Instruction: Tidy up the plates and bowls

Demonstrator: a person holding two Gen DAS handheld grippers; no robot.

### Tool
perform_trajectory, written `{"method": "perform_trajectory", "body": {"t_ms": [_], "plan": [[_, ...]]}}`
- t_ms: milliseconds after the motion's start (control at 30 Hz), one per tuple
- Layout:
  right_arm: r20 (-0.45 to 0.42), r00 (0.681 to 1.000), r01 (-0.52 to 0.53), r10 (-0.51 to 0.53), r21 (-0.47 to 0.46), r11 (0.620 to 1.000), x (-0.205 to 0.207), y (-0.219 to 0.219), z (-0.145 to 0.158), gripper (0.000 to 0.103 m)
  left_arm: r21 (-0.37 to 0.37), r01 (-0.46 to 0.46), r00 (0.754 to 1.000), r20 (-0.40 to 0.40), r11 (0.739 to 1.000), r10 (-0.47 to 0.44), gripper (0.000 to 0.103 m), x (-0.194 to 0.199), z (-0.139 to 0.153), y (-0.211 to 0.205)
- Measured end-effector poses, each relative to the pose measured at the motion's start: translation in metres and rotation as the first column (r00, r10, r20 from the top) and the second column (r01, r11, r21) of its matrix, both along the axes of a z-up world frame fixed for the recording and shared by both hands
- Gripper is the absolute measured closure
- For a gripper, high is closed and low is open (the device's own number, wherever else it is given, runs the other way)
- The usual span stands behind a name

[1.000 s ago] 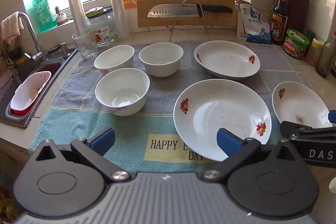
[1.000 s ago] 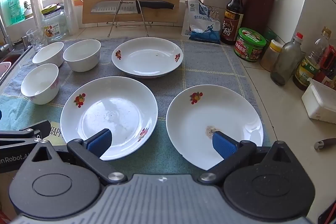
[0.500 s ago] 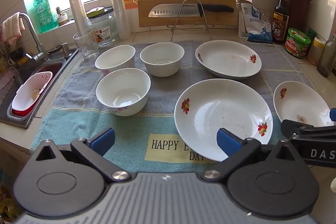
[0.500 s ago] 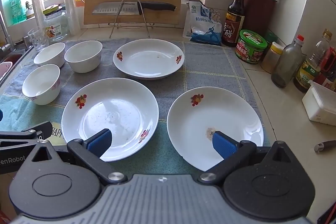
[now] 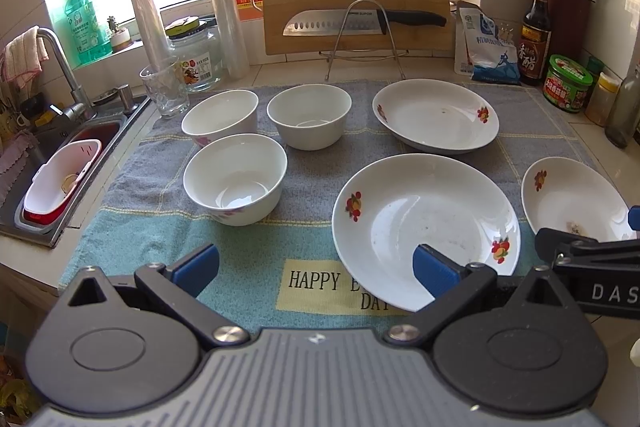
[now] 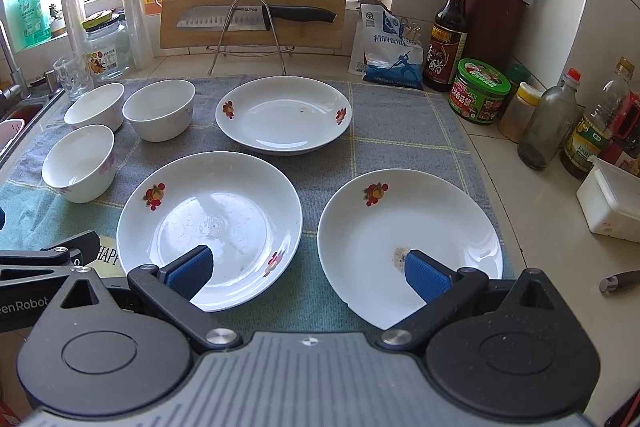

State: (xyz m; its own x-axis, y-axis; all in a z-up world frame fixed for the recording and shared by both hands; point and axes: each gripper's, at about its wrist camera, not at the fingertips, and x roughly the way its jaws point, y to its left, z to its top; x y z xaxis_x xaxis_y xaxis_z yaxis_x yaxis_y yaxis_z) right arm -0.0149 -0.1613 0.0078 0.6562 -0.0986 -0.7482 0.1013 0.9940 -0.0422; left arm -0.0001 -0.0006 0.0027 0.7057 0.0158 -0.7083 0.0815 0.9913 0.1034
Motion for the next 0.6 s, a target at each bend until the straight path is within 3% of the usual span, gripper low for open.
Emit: {"method": "perform_trajectory", "body": {"t_ms": [600], "plan": [[0.004,1.0,-0.002,0.002,-0.002,1.0,-0.0013,-0.0004,-0.0012,0.0,0.0,-0.002,1.0,0.003,1.0,0.002,0.001,0.0001,0.0012,-0.0008]]}}
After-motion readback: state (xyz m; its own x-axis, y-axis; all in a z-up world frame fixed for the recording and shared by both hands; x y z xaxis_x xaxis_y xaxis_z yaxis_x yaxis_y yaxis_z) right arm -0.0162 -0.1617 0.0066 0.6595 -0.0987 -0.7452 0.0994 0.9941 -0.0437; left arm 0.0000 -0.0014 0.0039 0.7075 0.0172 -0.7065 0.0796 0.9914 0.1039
